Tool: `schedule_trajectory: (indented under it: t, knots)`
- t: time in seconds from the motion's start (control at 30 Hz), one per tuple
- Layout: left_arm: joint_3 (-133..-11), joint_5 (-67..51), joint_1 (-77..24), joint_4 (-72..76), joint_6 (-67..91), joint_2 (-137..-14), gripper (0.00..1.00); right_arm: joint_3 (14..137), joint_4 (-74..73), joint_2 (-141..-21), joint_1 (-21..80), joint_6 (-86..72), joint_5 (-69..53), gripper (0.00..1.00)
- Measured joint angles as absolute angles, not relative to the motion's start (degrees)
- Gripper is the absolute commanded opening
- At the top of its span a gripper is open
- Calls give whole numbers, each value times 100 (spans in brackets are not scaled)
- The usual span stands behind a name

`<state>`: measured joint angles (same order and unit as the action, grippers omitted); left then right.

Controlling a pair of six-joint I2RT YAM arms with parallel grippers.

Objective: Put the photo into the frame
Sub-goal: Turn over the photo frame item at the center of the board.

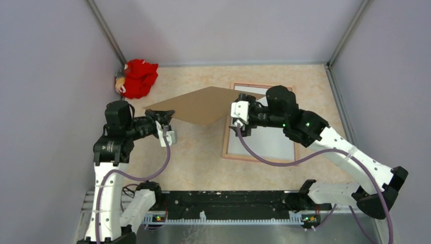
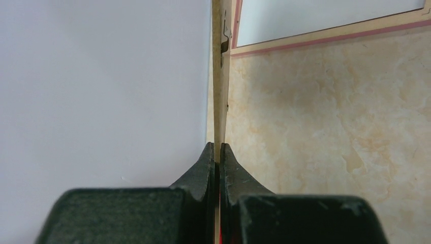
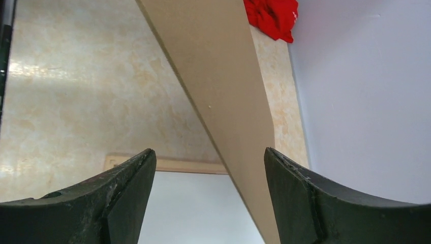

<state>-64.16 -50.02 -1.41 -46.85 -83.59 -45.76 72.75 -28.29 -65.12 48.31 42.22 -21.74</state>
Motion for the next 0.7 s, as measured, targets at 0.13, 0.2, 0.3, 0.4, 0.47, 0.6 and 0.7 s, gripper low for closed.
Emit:
schedule_trajectory:
  t: [0.13, 0.2, 0.3, 0.4, 0.47, 0.6, 0.7]
  knots:
    - [-6473, -5009, -141, -4840, -8462, -4571, 0, 7142, -2602, -6604, 4899, 4462, -1774, 66]
    - [-6482, -5011, -141, -4866, -8503, -4565, 0, 7050, -2458, -6654, 4901, 4569, -1614, 61]
    - [-6493, -5011, -141, -4897, -8547, -4560, 0, 7004, -2303, -6820, 4901, 4707, -1413, 53]
    - [-6501, -5009, -141, -4906, -8565, -4560, 0, 7002, -2123, -6997, 4901, 4803, -1286, 42]
    - [-6504, -5011, -141, -4917, -8567, -4560, 0, 6991, -1999, -7065, 4901, 4836, -1210, 30]
    - [-6504, -4978, -139, -4890, -8506, -4560, 0, 6987, -1841, -7140, 4917, 4836, -1092, 0]
    - [-6501, -4910, -115, -4768, -8263, -4558, 10, 6989, -1874, -7201, 4984, 4899, -1026, 0]
